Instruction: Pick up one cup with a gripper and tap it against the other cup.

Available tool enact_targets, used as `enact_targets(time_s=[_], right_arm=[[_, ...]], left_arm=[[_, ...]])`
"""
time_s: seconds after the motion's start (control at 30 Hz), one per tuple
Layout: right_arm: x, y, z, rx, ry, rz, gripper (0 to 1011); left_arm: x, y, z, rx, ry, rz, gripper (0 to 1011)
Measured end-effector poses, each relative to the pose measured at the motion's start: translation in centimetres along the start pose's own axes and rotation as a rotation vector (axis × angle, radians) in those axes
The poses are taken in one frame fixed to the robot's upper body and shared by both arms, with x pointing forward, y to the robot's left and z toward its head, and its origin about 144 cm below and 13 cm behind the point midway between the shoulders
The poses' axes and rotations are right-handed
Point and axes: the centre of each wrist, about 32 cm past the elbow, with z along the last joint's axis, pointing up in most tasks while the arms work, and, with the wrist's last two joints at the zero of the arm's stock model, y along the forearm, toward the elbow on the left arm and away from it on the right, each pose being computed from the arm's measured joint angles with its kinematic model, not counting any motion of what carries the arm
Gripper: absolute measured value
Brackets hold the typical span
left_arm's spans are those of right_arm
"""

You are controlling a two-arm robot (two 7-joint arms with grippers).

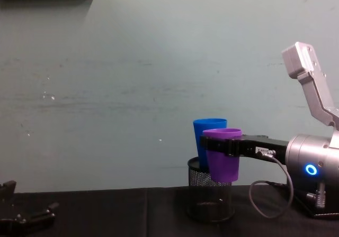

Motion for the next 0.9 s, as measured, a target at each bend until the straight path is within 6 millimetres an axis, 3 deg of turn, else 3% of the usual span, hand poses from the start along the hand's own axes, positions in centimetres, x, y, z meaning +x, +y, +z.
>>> enact_targets(time_s=[0.9], right_arm=[[0.00,0.00,0.00,0.000,0.000,0.000,743]], left_arm=[[0.00,0.00,0.00,0.000,0.000,0.000,1000]])
